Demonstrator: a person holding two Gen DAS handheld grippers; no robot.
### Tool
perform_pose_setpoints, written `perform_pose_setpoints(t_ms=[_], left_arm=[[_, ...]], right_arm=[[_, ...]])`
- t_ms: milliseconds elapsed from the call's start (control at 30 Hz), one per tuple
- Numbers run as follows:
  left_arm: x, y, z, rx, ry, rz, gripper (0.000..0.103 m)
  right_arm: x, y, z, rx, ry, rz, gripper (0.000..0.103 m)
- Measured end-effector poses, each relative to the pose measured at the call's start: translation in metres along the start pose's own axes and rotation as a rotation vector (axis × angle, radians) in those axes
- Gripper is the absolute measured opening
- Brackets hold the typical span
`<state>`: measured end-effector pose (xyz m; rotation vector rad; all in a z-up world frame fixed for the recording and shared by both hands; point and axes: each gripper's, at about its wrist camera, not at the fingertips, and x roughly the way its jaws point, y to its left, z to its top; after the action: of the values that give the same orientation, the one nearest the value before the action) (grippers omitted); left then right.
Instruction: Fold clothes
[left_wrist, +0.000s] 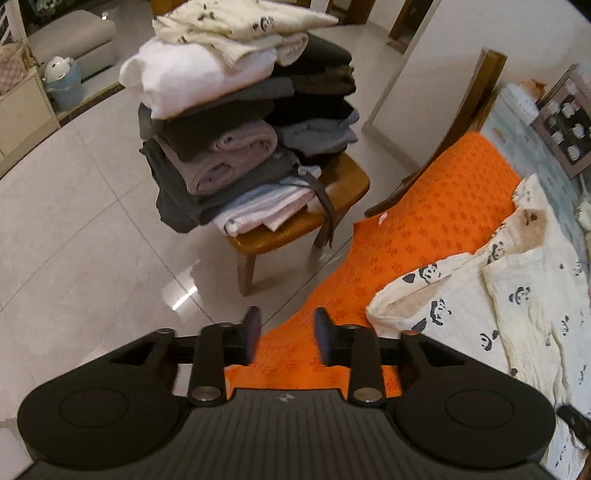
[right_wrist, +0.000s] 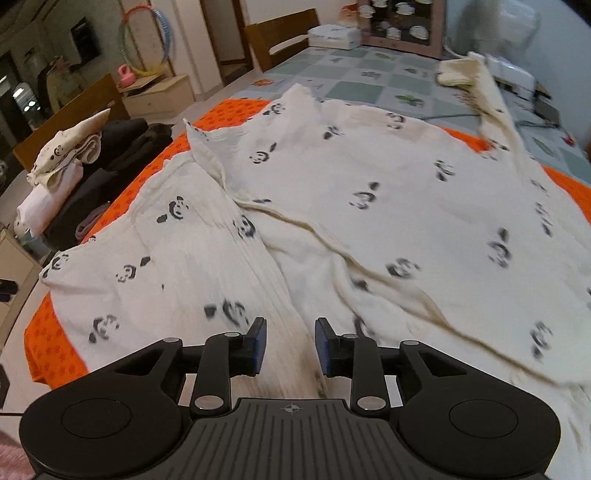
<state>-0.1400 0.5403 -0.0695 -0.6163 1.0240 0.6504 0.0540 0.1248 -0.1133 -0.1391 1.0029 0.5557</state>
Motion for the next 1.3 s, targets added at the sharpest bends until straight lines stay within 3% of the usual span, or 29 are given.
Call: perform_pose_setpoints(t_ms=[200,333,500,533,567,633,933,1300], left_arm=[[-0.017,0.013,-0.012,0.026,-0.013,-0.039,0.042],[-0.026,0.022,-0.02,0.039,-0.018,-0.045,0.05],[-0.034,0.033,-0.024,0.043,-0.031,-0.042,0.051],[-0.036,0.035,-0.024,0.042,-0.033,-0.042,0.053],[-0.038,0.037,-0.024,0.042,-0.038,-0.044,0.055],[-0.042,0.041,-0.023,0.045,-0.052,-0.047,0.059],[-0.045,0.039,-0.008,0.159,-0.127,-0.059,0.07],[-0.019,-0.014,0.013,0.359,-0.124,-0.157,0.074]], right_arm=[[0.03,0.014,0.03,-0.068,-0.009,0.03,0.034],[0.047,0.027,0.056,-0.115,-0.027,0.068,0.035],[0.075,0.043,0.074,-0.175,-0.004,0.076,0.035],[0.08,0.046,0.075,-0.192,0.005,0.073,0.031],[0.085,0.049,0.077,-0.208,0.014,0.07,0.018],[0.084,0.053,0.076,-0.226,0.021,0.075,0.008],[-0.016,0.075,0.045,-0.169,-0.087,0.138,0.006],[-0.152,0.122,-0.052,-0.046,-0.141,0.136,0.005]])
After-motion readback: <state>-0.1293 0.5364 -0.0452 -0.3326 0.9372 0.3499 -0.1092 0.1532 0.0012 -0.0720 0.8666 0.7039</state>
